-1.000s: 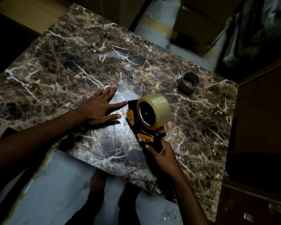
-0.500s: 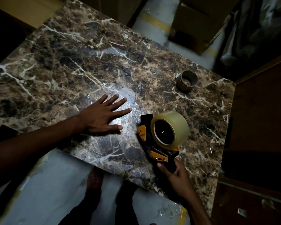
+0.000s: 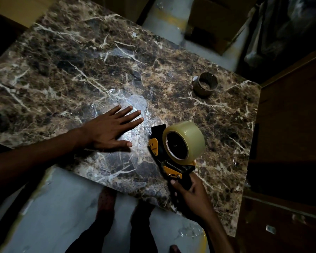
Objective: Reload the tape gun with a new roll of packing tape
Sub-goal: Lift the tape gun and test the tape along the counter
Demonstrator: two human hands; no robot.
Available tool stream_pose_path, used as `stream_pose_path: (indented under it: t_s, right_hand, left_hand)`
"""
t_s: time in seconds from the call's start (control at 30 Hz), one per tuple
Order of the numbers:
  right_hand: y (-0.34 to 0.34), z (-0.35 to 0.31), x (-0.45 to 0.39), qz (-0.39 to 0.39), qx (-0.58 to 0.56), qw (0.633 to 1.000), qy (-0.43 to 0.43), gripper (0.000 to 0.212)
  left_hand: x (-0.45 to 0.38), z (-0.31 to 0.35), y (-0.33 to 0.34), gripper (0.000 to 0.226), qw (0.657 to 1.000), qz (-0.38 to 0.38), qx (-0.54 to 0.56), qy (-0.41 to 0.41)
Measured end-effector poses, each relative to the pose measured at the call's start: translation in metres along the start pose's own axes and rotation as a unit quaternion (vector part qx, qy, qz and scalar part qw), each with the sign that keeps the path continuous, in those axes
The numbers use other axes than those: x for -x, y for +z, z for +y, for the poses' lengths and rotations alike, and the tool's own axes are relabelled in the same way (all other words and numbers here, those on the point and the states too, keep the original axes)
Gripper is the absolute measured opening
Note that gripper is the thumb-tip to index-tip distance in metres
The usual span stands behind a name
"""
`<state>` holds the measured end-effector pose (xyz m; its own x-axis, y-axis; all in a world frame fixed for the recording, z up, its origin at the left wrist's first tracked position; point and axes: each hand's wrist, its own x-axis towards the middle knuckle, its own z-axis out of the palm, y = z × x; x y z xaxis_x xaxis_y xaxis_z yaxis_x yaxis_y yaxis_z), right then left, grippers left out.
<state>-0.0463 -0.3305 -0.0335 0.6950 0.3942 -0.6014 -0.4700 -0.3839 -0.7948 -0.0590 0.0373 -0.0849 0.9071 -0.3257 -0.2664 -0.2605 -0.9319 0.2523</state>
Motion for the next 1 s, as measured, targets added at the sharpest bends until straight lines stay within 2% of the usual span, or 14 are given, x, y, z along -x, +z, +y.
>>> stream_pose_path:
  t_s: [0.1,0.23,0.47,0.6,0.7,1.0]
  right_hand:
    - [0.002,0.0,0.0,0.001,-0.013,1.0,-0.004,0.036]
    - [0.005,0.003,-0.005,0.02,-0.017,1.0,0.011,0.013]
    - [0.006,0.009,-0.006,0.026,-0.018,0.999,0.023,0.01]
    - [0.005,0.009,-0.005,0.02,-0.012,1.0,0.017,0.022]
    - [0.005,0.007,-0.003,0.019,-0.011,1.0,0.021,0.015]
    - [-0.013,0.016,0.043,0.052,0.056,0.997,0.019,0.015]
  left_hand:
    - [-0.003,0.004,0.001,0.1,1.0,-0.004,0.006,0.01]
    - [-0.005,0.018,0.007,0.1,1.0,-0.005,0.005,0.029]
    - [-0.007,0.025,0.01,0.102,1.0,0.004,-0.006,0.024]
    - [-0.007,0.028,0.006,0.104,1.0,-0.001,-0.01,0.021]
    - [-0.006,0.031,0.004,0.105,1.0,-0.003,-0.012,0.015]
    - [-0.006,0.039,0.007,0.101,0.999,-0.009,-0.014,0.031]
